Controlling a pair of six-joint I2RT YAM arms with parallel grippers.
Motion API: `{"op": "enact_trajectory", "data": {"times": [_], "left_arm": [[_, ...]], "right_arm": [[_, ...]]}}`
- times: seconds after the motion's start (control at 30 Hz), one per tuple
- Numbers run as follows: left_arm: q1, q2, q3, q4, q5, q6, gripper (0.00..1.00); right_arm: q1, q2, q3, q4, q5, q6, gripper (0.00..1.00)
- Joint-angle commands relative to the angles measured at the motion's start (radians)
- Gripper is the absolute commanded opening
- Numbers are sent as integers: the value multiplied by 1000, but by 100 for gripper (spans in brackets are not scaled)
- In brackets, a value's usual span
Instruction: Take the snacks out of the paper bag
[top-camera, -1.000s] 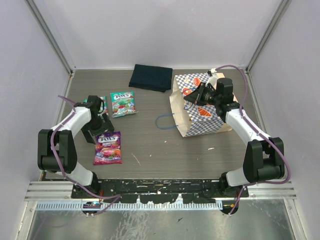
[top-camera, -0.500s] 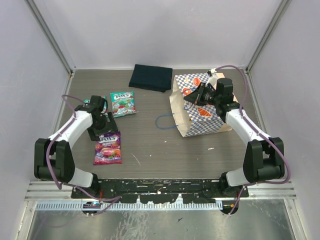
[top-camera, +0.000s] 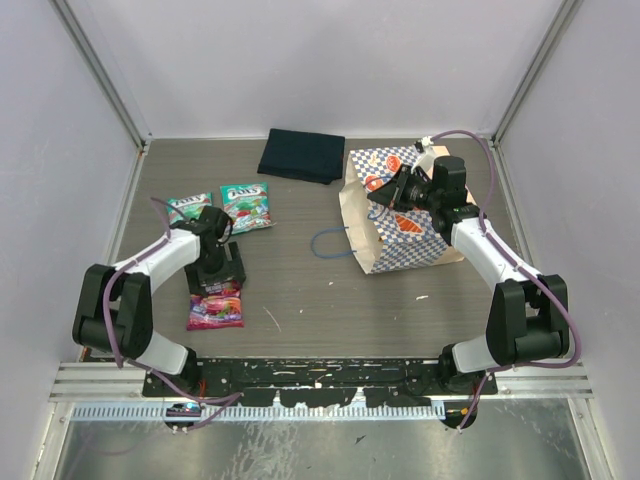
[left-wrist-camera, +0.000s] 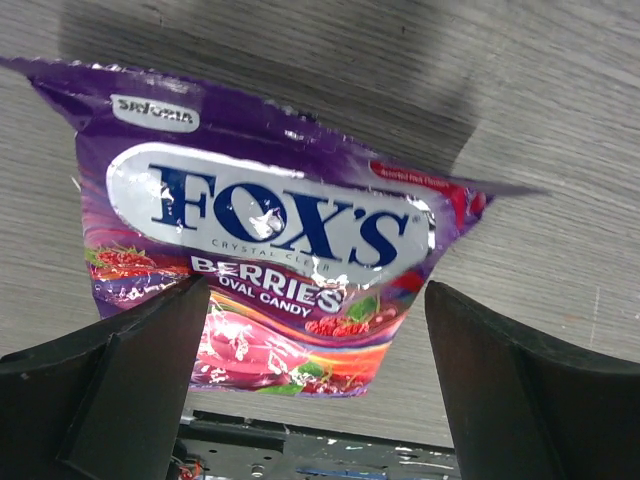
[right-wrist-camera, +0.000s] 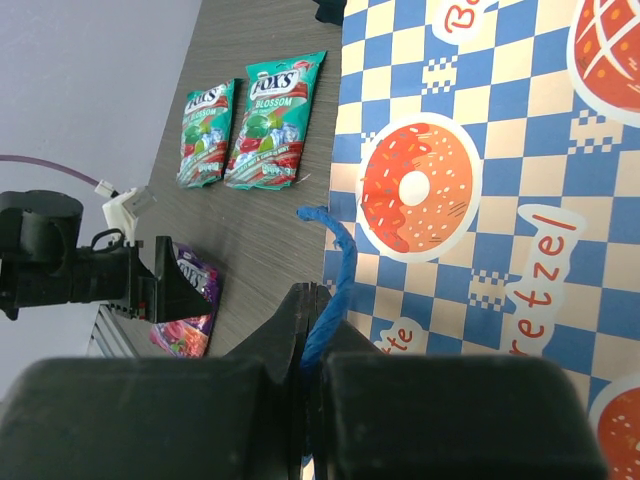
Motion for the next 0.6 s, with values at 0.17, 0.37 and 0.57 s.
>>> {"op": "enact_trajectory", "data": {"times": [0.17, 0.37, 0.57], "left_arm": [[57, 78, 25, 61, -49, 18, 92], [117, 65, 12, 107, -20, 31, 92], [147, 64, 19, 129, -30, 36, 92]], "right_arm": [[-4, -30, 3, 47, -12, 3, 1], [-5, -23, 7, 48, -11, 2, 1], [-4, -20, 7, 49, -12, 2, 1]]}}
